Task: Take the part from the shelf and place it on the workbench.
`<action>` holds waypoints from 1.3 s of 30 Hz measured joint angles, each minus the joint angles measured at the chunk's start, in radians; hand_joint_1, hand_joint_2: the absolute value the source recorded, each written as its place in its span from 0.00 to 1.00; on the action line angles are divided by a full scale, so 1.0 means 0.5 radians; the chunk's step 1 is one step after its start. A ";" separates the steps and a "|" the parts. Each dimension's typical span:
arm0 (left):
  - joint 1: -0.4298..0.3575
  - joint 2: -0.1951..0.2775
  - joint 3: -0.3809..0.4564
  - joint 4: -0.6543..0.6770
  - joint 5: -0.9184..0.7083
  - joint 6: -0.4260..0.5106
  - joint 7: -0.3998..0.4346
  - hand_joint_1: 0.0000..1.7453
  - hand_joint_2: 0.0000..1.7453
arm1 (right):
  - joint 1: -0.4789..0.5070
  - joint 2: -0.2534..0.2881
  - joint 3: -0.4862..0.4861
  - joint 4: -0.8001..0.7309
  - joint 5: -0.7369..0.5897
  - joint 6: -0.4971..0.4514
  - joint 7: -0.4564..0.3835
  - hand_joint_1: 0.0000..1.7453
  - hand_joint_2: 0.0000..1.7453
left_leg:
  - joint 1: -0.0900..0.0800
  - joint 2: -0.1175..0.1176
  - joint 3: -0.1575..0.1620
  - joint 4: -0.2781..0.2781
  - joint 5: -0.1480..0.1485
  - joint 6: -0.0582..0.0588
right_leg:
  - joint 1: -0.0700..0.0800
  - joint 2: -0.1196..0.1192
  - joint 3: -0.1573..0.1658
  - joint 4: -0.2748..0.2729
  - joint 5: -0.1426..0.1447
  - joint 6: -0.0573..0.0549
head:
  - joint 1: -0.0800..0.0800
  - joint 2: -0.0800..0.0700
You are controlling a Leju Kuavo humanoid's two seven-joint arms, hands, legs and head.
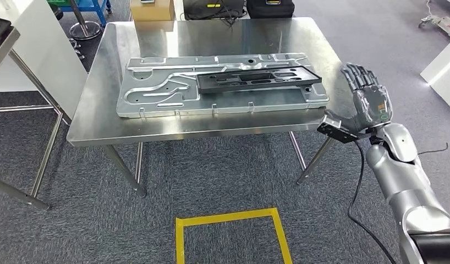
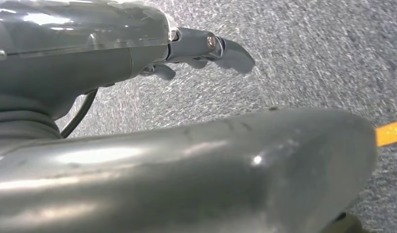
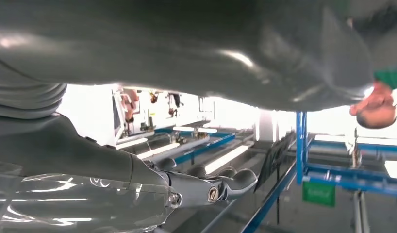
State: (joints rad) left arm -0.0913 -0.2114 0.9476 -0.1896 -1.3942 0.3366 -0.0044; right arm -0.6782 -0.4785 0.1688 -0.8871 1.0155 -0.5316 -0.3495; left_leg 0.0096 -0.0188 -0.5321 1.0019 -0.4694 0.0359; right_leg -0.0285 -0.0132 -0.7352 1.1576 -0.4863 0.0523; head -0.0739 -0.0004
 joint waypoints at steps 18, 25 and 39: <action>0.003 0.010 -0.001 0.000 -0.025 -0.010 0.067 0.00 0.00 | 0.630 0.139 -0.270 -0.173 -0.006 -0.116 0.006 0.00 0.00 | -0.018 0.018 -0.399 0.604 -0.185 -0.122 | 0.021 -0.082 0.268 -0.310 0.109 -0.126 | -0.003 0.000; -0.007 0.019 -0.002 -0.002 -0.027 -0.007 0.073 0.00 0.00 | 0.744 0.239 -0.403 -0.190 -0.213 0.043 -0.078 0.00 0.00 | -0.063 0.143 0.186 -0.081 -0.108 -0.056 | 0.028 -0.207 0.166 -0.308 0.233 -0.091 | -0.003 0.000; -0.031 0.017 -0.008 -0.003 -0.089 -0.001 0.068 0.00 0.00 | 1.070 0.795 -1.036 1.042 -1.144 0.758 0.461 0.00 0.00 | -0.027 0.059 -0.198 0.032 0.140 -0.065 | -0.019 0.026 0.443 -0.225 -0.077 -0.014 | -0.002 0.000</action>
State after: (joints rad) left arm -0.1069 -0.2030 0.9436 -0.1912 -1.4388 0.3360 0.0298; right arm -0.1431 -0.0810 -0.3493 -0.3660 0.4434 -0.1526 -0.1190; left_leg -0.0037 0.0107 -0.6311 1.0179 -0.3996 0.0033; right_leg -0.0379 -0.0001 -0.5139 1.0450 -0.5246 0.0454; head -0.0752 -0.0004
